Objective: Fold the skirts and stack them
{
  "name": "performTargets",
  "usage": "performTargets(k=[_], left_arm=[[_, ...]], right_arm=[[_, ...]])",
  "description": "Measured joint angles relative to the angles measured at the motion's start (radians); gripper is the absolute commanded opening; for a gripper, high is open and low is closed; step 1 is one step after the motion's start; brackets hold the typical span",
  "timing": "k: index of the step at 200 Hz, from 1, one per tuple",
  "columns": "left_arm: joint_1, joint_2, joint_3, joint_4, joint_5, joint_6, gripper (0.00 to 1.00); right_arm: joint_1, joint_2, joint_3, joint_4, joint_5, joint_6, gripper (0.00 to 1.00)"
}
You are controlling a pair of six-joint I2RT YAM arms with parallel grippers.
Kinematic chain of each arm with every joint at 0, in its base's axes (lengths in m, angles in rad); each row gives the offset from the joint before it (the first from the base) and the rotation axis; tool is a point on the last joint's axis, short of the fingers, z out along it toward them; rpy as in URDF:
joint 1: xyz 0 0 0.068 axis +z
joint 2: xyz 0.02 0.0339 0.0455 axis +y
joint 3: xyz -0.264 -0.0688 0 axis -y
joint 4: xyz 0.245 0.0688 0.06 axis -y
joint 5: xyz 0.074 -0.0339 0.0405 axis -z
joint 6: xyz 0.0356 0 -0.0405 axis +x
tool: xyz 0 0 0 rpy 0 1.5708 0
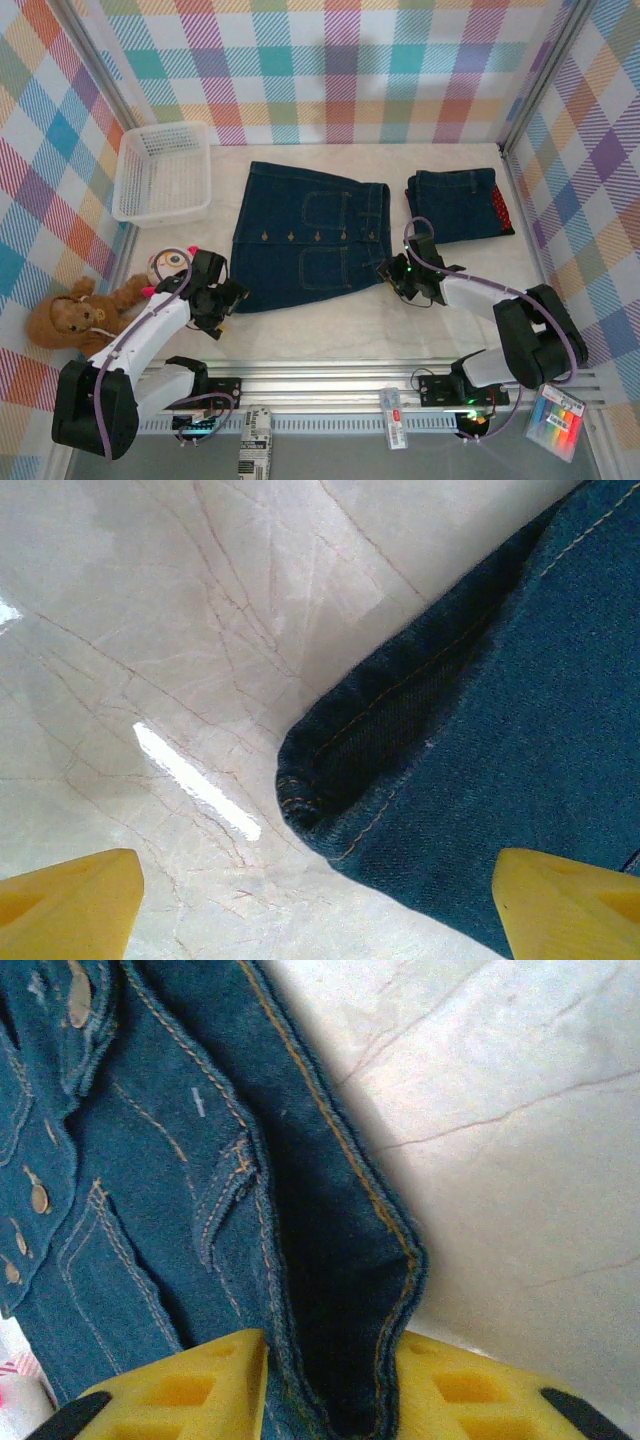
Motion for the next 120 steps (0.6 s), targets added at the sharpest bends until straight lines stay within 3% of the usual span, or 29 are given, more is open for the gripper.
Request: performTargets(k=[19, 40, 56, 120], left_arm=[[0.0, 0.011, 0.0, 0.02, 0.006, 0.0, 0.86], [0.0, 0.02, 0.0, 0.043, 0.016, -0.004, 0.82], [0.0, 0.02, -0.011, 0.075, 0.025, -0.015, 0.77], [0.0, 0.053, -0.039, 0.121, 0.035, -0.052, 0.65]], right_arm=[[0.0, 0.0, 0.0, 0.005, 0.0, 0.0, 0.34], [0.0, 0.0, -0.004, 0.008, 0.002, 0.01, 0.17], [0.0, 0.0, -0.008, 0.006, 0.001, 0.016, 0.11], [0.0, 0.0, -0.008, 0.006, 0.002, 0.019, 0.09]])
